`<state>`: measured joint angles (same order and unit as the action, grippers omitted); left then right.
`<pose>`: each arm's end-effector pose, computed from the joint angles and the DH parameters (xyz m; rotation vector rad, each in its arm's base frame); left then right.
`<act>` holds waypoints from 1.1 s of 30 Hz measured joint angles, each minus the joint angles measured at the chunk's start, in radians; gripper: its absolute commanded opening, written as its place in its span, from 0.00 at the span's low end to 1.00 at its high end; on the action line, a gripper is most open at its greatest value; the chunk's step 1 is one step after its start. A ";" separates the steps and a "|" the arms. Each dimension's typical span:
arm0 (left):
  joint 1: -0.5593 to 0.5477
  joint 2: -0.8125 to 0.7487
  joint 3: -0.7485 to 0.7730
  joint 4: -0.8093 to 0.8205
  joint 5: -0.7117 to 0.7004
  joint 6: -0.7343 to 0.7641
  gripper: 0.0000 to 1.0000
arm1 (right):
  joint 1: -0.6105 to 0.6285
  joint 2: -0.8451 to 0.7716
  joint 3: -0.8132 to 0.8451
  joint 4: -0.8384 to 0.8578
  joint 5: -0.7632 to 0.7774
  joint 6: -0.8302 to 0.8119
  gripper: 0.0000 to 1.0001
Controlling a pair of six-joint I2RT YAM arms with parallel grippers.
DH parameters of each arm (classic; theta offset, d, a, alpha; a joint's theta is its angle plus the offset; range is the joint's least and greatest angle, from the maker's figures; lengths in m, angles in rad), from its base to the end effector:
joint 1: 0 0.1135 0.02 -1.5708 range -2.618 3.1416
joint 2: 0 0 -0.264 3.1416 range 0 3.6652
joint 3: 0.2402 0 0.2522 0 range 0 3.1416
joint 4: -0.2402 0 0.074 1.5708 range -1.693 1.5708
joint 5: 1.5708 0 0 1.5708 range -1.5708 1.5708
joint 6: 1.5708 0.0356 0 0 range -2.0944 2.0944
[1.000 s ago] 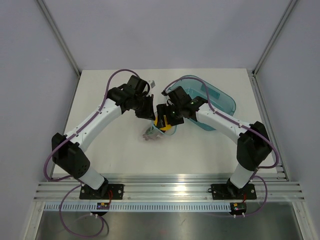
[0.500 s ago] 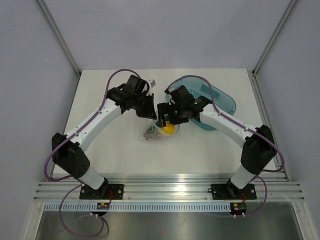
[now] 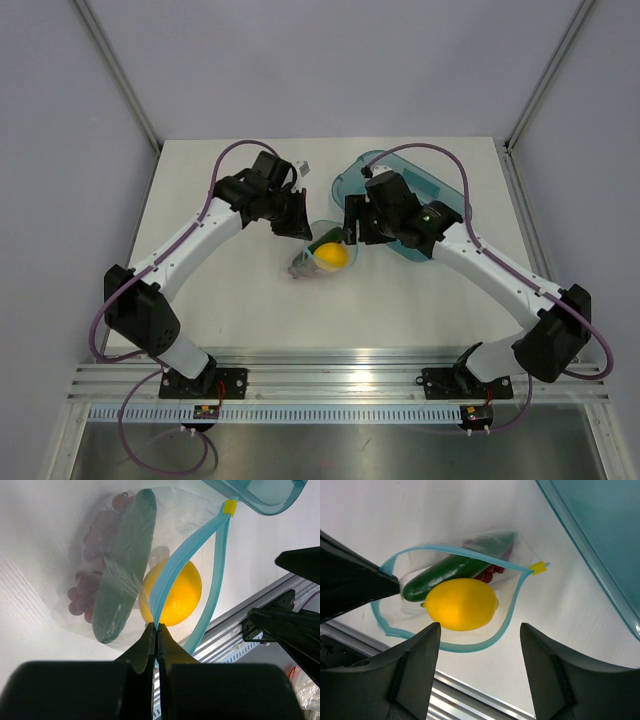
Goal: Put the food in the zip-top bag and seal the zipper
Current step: Place the fake fruit in the zipper food storage bag, then adjust the zipper food storage bag at the center of the board.
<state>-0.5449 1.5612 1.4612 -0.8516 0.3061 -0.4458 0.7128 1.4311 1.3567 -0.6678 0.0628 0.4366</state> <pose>0.2765 -0.1801 0.3248 0.2606 2.6275 -0.7589 0.2380 0.2028 0.3425 -0.2933 2.3482 0.5032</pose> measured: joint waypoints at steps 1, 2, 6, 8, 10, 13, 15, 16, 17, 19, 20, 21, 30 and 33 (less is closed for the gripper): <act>0.000 0.000 0.000 0.001 0.001 0.000 0.00 | -0.005 -0.008 -0.024 0.005 0.004 0.011 0.71; 0.000 0.000 -0.001 0.002 0.002 0.000 0.00 | -0.011 -0.011 -0.052 0.014 0.004 0.021 0.71; 0.003 0.000 -0.015 0.011 0.005 0.000 0.00 | -0.031 -0.008 -0.179 0.055 -0.005 0.068 0.67; 0.003 0.000 -0.024 0.014 0.005 0.000 0.00 | -0.034 0.003 -0.222 0.063 -0.009 0.092 0.55; 0.003 0.000 -0.031 0.016 0.006 0.000 0.00 | -0.034 0.021 -0.239 0.081 -0.023 0.107 0.40; 0.003 -0.001 -0.036 0.017 0.008 0.000 0.00 | -0.034 0.047 -0.241 0.116 -0.040 0.114 0.08; 0.003 -0.001 -0.037 0.017 0.012 0.002 0.00 | -0.034 0.056 -0.236 0.132 -0.061 0.117 0.00; 0.003 -0.001 -0.037 0.017 0.014 0.007 0.00 | -0.034 0.057 -0.231 0.133 -0.066 0.115 0.00; 0.003 -0.002 -0.037 0.016 0.014 0.012 0.00 | -0.034 0.057 -0.220 0.130 -0.073 0.112 0.00; 0.003 -0.002 -0.037 0.013 0.014 0.029 0.00 | -0.034 0.055 -0.186 0.129 -0.081 0.109 0.00; 0.003 -0.002 -0.034 0.006 0.013 0.039 0.00 | -0.034 0.051 -0.171 0.129 -0.083 0.108 0.00; 0.003 -0.002 -0.028 -0.005 0.012 0.051 0.00 | -0.034 0.045 -0.153 0.129 -0.084 0.108 0.00; 0.004 -0.003 0.069 -0.043 0.032 0.121 0.00 | -0.034 -0.050 -0.085 0.127 -0.114 0.146 0.00; 0.003 0.005 0.048 -0.031 0.032 0.126 0.00 | -0.034 -0.040 -0.125 0.154 -0.101 0.164 0.00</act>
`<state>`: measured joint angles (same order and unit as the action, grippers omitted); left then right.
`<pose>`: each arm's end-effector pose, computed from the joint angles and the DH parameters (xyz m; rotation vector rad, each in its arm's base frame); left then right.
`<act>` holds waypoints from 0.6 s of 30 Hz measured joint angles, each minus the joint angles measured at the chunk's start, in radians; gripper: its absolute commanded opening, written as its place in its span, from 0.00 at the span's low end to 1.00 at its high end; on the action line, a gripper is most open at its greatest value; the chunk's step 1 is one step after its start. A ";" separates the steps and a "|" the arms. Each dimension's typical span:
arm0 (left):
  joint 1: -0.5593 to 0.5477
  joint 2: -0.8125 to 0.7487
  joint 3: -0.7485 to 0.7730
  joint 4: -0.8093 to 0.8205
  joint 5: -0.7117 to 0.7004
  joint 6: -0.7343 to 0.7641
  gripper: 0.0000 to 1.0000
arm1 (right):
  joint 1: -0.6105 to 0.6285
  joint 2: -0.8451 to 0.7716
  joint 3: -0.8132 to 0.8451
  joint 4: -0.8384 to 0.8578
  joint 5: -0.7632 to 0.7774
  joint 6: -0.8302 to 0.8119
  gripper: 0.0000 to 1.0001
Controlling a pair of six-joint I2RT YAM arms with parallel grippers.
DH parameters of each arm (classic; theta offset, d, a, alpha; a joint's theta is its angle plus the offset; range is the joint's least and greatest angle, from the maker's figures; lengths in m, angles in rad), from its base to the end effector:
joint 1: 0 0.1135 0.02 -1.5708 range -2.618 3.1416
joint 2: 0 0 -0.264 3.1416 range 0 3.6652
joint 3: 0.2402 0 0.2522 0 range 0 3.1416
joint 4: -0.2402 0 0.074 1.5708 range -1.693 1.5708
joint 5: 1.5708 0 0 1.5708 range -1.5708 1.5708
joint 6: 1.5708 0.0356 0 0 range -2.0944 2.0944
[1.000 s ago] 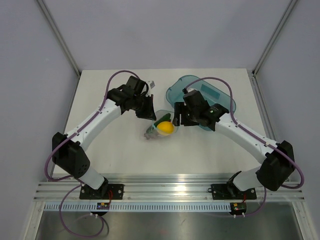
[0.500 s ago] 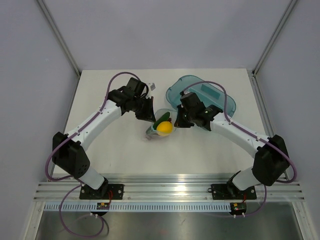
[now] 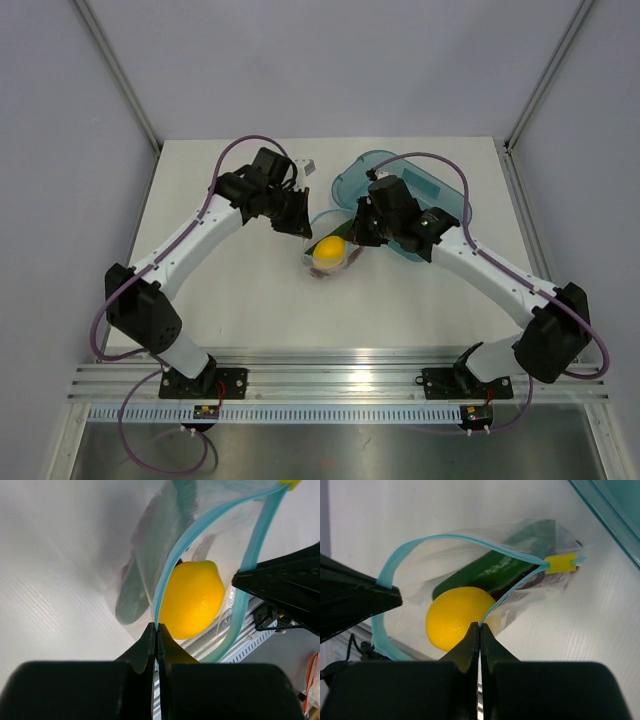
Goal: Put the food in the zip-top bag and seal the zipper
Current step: Adjust the zipper food storage bag at the center of the board, then adjust the fake fruit in the zipper food storage bag.
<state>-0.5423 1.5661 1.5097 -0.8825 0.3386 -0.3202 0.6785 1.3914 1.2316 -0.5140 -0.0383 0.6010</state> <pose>0.2768 -0.1806 0.3368 0.4331 2.5711 -0.7600 0.2404 0.1956 0.3251 -0.1126 2.3452 0.7105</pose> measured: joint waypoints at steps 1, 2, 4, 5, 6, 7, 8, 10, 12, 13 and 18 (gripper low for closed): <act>0.000 0.010 -0.007 0.005 -0.001 0.002 0.00 | 0.000 0.016 -0.011 0.001 0.008 0.003 0.00; -0.001 0.021 -0.011 0.008 -0.002 0.003 0.00 | 0.000 0.044 -0.014 -0.003 0.016 0.006 0.00; -0.002 0.060 -0.014 0.008 -0.002 0.008 0.00 | 0.000 0.109 -0.015 -0.003 0.022 0.007 0.00; -0.002 0.078 -0.015 0.009 -0.002 0.010 0.00 | 0.000 0.132 -0.019 -0.003 0.020 0.007 0.00; -0.002 0.086 -0.021 0.015 -0.002 0.011 0.00 | 0.000 0.142 -0.025 -0.003 0.019 0.008 0.00; -0.002 0.086 -0.032 0.019 -0.002 0.012 0.00 | 0.000 0.143 -0.032 -0.006 0.019 0.010 0.00; -0.002 0.082 -0.037 0.015 -0.002 0.014 0.00 | 0.000 0.140 -0.033 -0.008 0.020 0.010 0.00; -0.002 0.068 -0.038 0.019 -0.003 0.021 0.00 | 0.000 0.124 -0.030 -0.006 0.020 0.010 0.00; -0.002 0.050 -0.038 0.020 -0.002 0.030 0.00 | 0.000 0.106 -0.022 -0.007 0.019 0.011 0.00; -0.003 0.040 -0.038 0.020 -0.001 0.034 0.00 | 0.000 0.100 -0.015 -0.007 0.019 0.014 0.00; -0.027 0.024 -0.039 0.027 0.003 0.037 0.00 | 0.000 0.076 0.005 0.000 -0.001 0.040 0.00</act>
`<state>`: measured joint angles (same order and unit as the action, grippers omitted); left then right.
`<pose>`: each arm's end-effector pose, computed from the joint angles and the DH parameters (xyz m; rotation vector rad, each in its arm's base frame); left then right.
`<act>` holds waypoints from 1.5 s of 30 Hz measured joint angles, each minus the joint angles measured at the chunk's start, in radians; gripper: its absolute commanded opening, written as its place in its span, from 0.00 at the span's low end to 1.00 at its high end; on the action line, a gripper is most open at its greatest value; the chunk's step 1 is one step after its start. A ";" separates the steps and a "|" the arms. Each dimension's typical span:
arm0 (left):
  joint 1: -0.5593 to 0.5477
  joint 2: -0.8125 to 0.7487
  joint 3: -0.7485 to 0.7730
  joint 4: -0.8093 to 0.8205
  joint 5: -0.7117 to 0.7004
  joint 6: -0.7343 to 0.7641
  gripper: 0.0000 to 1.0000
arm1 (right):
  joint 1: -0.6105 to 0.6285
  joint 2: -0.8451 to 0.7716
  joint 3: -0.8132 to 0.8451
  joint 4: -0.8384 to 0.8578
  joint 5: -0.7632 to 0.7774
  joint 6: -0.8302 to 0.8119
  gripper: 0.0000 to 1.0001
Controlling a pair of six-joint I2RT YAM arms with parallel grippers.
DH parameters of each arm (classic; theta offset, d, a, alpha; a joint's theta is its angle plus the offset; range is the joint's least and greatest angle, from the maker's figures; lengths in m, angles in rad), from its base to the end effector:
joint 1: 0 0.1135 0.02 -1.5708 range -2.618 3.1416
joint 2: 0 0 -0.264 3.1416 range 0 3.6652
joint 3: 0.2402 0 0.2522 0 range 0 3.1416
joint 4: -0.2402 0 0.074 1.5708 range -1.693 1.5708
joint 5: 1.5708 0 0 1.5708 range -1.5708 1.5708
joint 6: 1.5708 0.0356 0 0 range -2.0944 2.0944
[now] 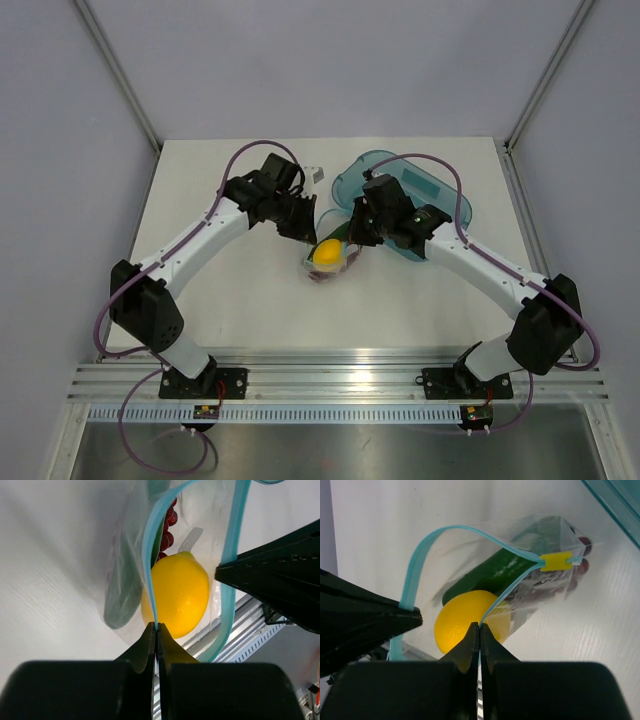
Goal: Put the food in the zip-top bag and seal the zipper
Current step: Adjust the fake fruit in the zipper food storage bag.
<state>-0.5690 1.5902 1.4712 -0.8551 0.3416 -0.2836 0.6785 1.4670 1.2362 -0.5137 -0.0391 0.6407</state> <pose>0.2766 -0.1910 0.3190 0.5137 2.5911 -0.7497 0.2525 0.2053 0.3042 -0.0665 2.4223 0.6884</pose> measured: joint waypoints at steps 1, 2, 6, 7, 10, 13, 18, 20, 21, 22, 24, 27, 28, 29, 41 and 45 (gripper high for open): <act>-0.011 0.000 0.000 0.005 0.002 0.000 0.00 | 0.000 -0.001 0.001 0.005 -0.006 0.007 0.00; -0.024 0.000 -0.001 0.009 0.006 0.000 0.00 | 0.000 -0.001 0.001 0.008 -0.008 0.014 0.00; -0.074 0.000 -0.001 0.034 0.032 -0.002 0.00 | 0.000 0.000 0.001 0.027 -0.021 0.049 0.00; -0.085 0.000 -0.001 0.042 0.041 -0.002 0.00 | 0.000 0.002 0.001 0.032 -0.025 0.059 0.00; -0.105 0.000 -0.003 0.054 0.062 -0.005 0.00 | 0.000 0.008 0.001 0.053 -0.029 0.087 0.00; -0.108 0.000 -0.010 0.065 0.077 -0.005 0.00 | -0.001 0.013 0.000 0.079 -0.032 0.116 0.00; -0.107 0.002 -0.016 0.079 0.081 -0.005 0.00 | -0.001 0.014 -0.004 0.103 -0.030 0.145 0.00; -0.107 0.005 -0.024 0.081 0.080 -0.005 0.00 | -0.001 0.011 -0.011 0.106 -0.024 0.150 0.00; -0.107 0.009 -0.026 0.078 0.078 -0.005 0.00 | -0.001 0.008 -0.015 0.104 -0.019 0.152 0.00; -0.107 0.014 -0.026 0.079 0.075 -0.005 0.00 | -0.001 0.005 -0.018 0.103 -0.011 0.152 0.00; -0.107 0.018 -0.027 0.077 0.066 -0.003 0.00 | -0.002 -0.005 -0.027 0.097 0.004 0.152 0.00; -0.107 0.018 -0.027 0.072 0.048 0.001 0.00 | -0.002 -0.032 -0.055 0.090 0.033 0.151 0.00; -0.107 0.018 -0.028 0.070 0.043 0.002 0.00 | -0.002 -0.043 -0.065 0.081 0.046 0.150 0.00; -0.107 0.018 -0.031 0.070 0.040 0.003 0.00 | -0.002 -0.053 -0.077 0.074 0.055 0.149 0.00; -0.106 0.056 -0.043 0.092 0.090 0.004 0.00 | -0.002 -0.147 -0.130 -0.047 0.108 0.045 0.42; -0.106 0.067 -0.043 0.092 0.100 0.004 0.00 | -0.002 -0.192 -0.117 -0.113 0.135 0.002 0.45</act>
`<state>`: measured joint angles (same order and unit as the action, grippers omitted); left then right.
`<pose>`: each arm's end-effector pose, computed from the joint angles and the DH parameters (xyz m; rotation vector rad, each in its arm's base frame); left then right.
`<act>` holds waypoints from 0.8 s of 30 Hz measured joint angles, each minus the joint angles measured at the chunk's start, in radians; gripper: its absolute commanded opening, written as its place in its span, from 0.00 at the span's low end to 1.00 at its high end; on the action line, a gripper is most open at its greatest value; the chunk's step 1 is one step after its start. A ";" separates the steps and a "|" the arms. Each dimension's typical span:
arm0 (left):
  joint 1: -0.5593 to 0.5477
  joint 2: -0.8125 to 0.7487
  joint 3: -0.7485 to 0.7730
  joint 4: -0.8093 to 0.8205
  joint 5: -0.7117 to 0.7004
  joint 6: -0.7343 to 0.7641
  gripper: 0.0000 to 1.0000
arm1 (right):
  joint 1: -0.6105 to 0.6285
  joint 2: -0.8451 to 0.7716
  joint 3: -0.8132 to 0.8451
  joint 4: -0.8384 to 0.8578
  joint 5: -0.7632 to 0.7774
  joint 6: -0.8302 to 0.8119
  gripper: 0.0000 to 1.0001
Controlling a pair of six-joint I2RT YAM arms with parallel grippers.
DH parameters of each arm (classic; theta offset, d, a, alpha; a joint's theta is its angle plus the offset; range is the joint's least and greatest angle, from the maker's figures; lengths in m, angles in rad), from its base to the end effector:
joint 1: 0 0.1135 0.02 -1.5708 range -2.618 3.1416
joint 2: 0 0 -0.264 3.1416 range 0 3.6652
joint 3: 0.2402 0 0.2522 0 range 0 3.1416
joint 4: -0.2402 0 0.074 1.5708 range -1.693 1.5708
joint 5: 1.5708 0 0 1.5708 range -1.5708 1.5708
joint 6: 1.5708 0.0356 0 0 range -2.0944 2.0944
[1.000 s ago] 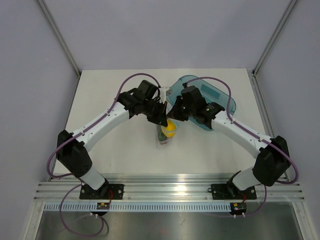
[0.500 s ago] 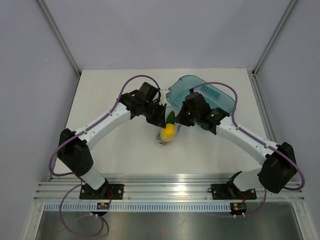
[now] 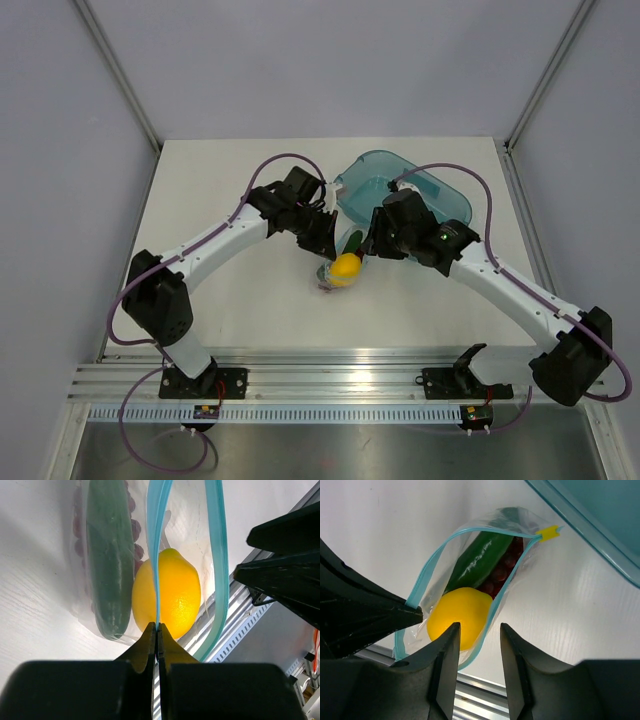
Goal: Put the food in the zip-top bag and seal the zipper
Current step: Adjust the fake fruit in the zipper food storage bag.
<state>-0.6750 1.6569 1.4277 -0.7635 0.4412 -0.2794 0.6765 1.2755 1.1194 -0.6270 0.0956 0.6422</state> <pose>0.2660 -0.2324 0.2904 0.7035 2.5984 -0.9019 0.2143 0.1677 0.3101 0.0066 2.4130 0.5229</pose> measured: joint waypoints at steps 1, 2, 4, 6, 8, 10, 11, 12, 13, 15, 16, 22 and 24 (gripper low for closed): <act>0.000 0.000 0.000 0.000 0.002 0.000 0.00 | 0.001 -0.004 0.009 -0.013 0.004 -0.011 0.45; 0.000 0.000 0.000 0.001 0.002 0.000 0.00 | 0.004 -0.006 0.022 -0.028 0.011 -0.021 0.46; 0.000 0.000 0.000 0.000 0.003 -0.001 0.00 | 0.013 -0.006 0.049 -0.043 0.017 -0.043 0.46; 0.003 0.000 0.000 0.001 0.004 -0.001 0.00 | 0.032 -0.006 0.080 -0.055 0.015 -0.067 0.46; 0.006 0.000 0.000 0.000 0.005 -0.002 0.00 | 0.049 -0.006 0.099 -0.041 -0.017 -0.090 0.45; 0.012 0.000 0.000 0.001 0.011 -0.005 0.00 | 0.060 -0.001 0.101 -0.019 -0.087 -0.113 0.45; 0.014 0.000 0.000 0.002 0.017 -0.006 0.00 | 0.061 0.008 0.101 -0.009 -0.123 -0.122 0.45; 0.018 0.000 0.000 0.003 0.024 -0.007 0.00 | 0.062 0.023 0.102 0.004 -0.158 -0.128 0.45; 0.023 0.000 0.000 0.004 0.031 -0.008 0.00 | 0.064 0.044 0.103 0.016 -0.190 -0.133 0.44; 0.031 0.000 0.000 0.005 0.043 -0.009 0.00 | 0.067 0.094 0.103 0.035 -0.240 -0.138 0.44; 0.036 0.000 0.000 0.006 0.049 -0.009 0.00 | 0.068 0.116 0.101 0.042 -0.259 -0.138 0.44; 0.055 -0.001 -0.008 0.014 0.081 -0.009 0.00 | 0.068 0.187 0.063 0.085 -0.357 -0.134 0.42; 0.059 -0.001 -0.014 0.018 0.089 -0.009 0.00 | 0.068 0.204 0.063 0.084 -0.357 -0.131 0.37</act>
<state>-0.6159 1.6558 1.4136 -0.7456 0.5297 -0.2882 0.7444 1.4792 1.1828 -0.5430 -0.2611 0.5110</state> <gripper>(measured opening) 0.008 0.414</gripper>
